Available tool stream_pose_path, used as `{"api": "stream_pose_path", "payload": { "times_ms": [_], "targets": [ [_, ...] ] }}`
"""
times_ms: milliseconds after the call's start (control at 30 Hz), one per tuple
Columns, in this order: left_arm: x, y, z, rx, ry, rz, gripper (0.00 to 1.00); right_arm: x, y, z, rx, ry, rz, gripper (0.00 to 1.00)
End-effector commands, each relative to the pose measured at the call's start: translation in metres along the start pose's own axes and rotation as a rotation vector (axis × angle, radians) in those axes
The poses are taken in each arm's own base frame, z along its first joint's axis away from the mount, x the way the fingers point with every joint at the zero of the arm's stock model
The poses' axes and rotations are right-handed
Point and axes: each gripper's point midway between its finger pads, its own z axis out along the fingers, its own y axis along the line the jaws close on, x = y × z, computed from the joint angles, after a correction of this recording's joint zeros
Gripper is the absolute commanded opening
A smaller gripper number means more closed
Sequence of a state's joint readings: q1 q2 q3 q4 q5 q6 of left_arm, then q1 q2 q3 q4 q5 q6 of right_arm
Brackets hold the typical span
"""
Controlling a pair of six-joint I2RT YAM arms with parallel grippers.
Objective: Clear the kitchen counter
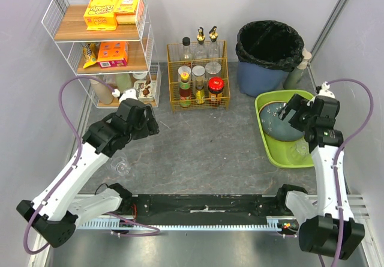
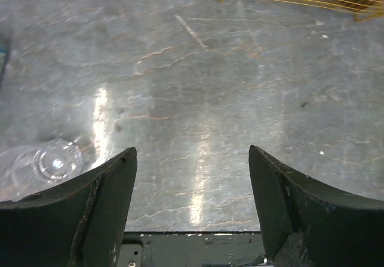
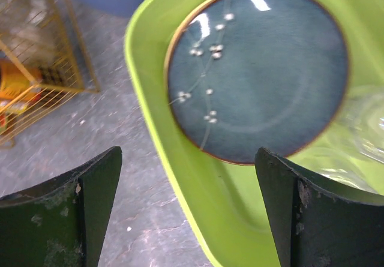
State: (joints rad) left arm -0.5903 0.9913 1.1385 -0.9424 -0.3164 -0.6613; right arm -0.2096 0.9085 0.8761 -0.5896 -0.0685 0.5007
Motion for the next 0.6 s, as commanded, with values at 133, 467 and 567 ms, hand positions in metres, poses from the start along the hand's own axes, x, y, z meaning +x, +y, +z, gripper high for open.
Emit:
{"api": "stream_pose_path", "payload": {
  "times_ms": [133,467,567],
  "targets": [
    [0.017,0.072,0.0,-0.342,-0.042,-0.111,0.81,0.004,0.07,-0.008,-0.368,0.067,-0.087,0.98],
    [0.02,0.106,0.026,-0.531,-0.11,-0.217,0.81,0.021,0.061,0.003,-0.308,0.121,-0.038,0.96],
    [0.023,0.123,0.03,-0.579,-0.125,-0.275,0.79,0.024,0.061,0.004,-0.31,0.129,-0.032,0.96]
  ]
}}
